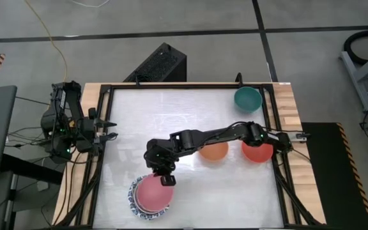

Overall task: Nest bowls inside each other
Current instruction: Stack the pink bowl on top of the other white bowl, then stack the green bowl on top of the other pink bowl

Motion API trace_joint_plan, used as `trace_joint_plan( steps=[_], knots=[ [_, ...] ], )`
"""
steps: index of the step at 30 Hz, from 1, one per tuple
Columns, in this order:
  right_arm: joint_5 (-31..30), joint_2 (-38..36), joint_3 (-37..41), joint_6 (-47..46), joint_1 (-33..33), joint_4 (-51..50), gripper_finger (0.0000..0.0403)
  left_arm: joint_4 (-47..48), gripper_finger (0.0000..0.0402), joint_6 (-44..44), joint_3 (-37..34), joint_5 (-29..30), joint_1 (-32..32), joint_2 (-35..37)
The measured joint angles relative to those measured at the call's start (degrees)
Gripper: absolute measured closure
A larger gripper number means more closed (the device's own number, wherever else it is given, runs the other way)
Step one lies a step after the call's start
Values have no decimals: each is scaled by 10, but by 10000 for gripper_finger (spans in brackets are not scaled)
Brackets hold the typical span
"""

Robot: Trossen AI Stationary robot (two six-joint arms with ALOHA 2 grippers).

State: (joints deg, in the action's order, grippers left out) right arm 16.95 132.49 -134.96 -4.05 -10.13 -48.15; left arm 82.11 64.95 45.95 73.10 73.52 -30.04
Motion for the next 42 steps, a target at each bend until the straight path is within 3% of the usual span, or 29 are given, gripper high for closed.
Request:
trace_joint_plan(
  steps=[12,19,26,34,38,42],
  knots=[
    [11,0,0,0,0,51,270,0,214,0,0,-1,0,0],
    [72,-1,5,41,2,98,301,0,214,0,0,-2,0,0],
    [72,-1,14,56,11,108,333,0,214,0,0,-2,0,0],
    [71,-1,14,72,9,110,338,0,214,0,0,-2,0,0],
    [16,-2,14,66,9,93,338,0,214,0,0,-2,0,0],
    [-75,-11,12,23,12,1,338,0,214,0,0,-2,0,0]
  ],
)
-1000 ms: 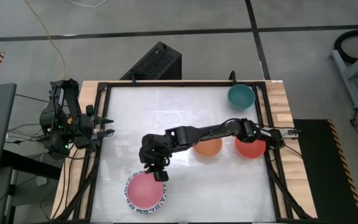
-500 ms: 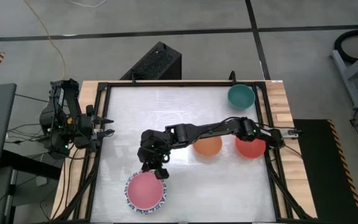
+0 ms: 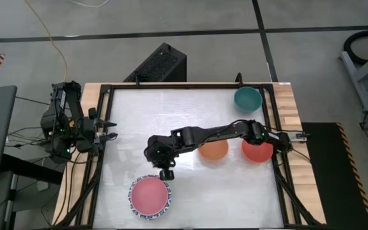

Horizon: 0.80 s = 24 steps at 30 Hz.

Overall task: Nest bowls inside each other
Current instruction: Stack the green bowl on top of the other pink bowl

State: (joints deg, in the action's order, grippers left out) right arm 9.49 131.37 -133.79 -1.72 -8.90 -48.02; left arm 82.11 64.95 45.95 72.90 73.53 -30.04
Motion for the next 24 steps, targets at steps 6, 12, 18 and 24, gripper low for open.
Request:
trace_joint_plan(
  steps=[6,12,18,24],
  knots=[
    [-89,0,-9,-142,9,-209,338,0,214,0,0,0,0,0],
    [-168,0,-2,-202,-1,-390,338,0,214,0,0,-1,0,0],
    [-222,-15,17,-199,3,-419,338,0,214,0,0,-2,0,0],
    [-246,-128,78,-212,18,-416,338,0,214,0,0,-5,0,0]
  ],
)
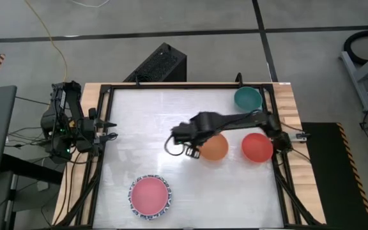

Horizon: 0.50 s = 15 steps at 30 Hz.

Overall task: Nest bowls inside each other
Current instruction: Stack the green bowl on top of the other pink bowl

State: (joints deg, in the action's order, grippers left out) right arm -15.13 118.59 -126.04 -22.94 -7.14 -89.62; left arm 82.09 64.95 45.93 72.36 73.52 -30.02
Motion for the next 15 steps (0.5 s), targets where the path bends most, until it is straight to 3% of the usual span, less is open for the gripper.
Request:
trace_joint_plan(
  steps=[3,5,11,15],
  knots=[
    [-62,-73,87,-60,11,-3,338,0,214,0,0,0,0,0],
    [-71,-134,167,-100,35,2,338,0,214,0,0,0,0,0],
    [-72,-316,420,-165,141,76,335,0,214,0,0,0,0,0],
    [-30,-410,564,-156,220,166,318,0,214,0,0,0,0,0]
  ],
)
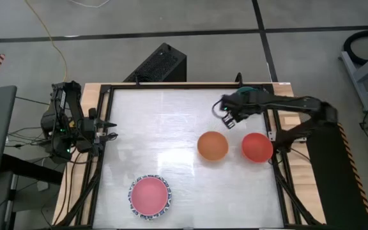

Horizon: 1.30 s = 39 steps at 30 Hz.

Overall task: Nest bowls inside each other
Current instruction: Stack the green bowl on top of the other pink bowl

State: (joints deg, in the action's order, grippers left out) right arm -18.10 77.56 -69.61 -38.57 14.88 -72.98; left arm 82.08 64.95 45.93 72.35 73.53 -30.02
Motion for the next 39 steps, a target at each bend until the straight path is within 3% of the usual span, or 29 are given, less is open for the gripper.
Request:
trace_joint_plan(
  steps=[7,12,18,28,31,36,39],
  knots=[
    [62,-62,130,97,94,126,233,0,214,0,0,1,0,0],
    [60,-31,134,186,138,167,171,0,214,0,0,1,0,0],
    [60,44,134,268,206,230,162,0,214,0,0,2,0,0],
    [61,125,134,285,276,230,193,0,214,0,0,3,0,0],
    [62,128,134,286,275,234,239,0,214,0,0,3,0,0],
    [63,118,131,287,267,236,373,0,214,0,0,3,0,0],
    [65,117,114,285,265,227,387,0,214,0,0,3,0,0]
  ],
)
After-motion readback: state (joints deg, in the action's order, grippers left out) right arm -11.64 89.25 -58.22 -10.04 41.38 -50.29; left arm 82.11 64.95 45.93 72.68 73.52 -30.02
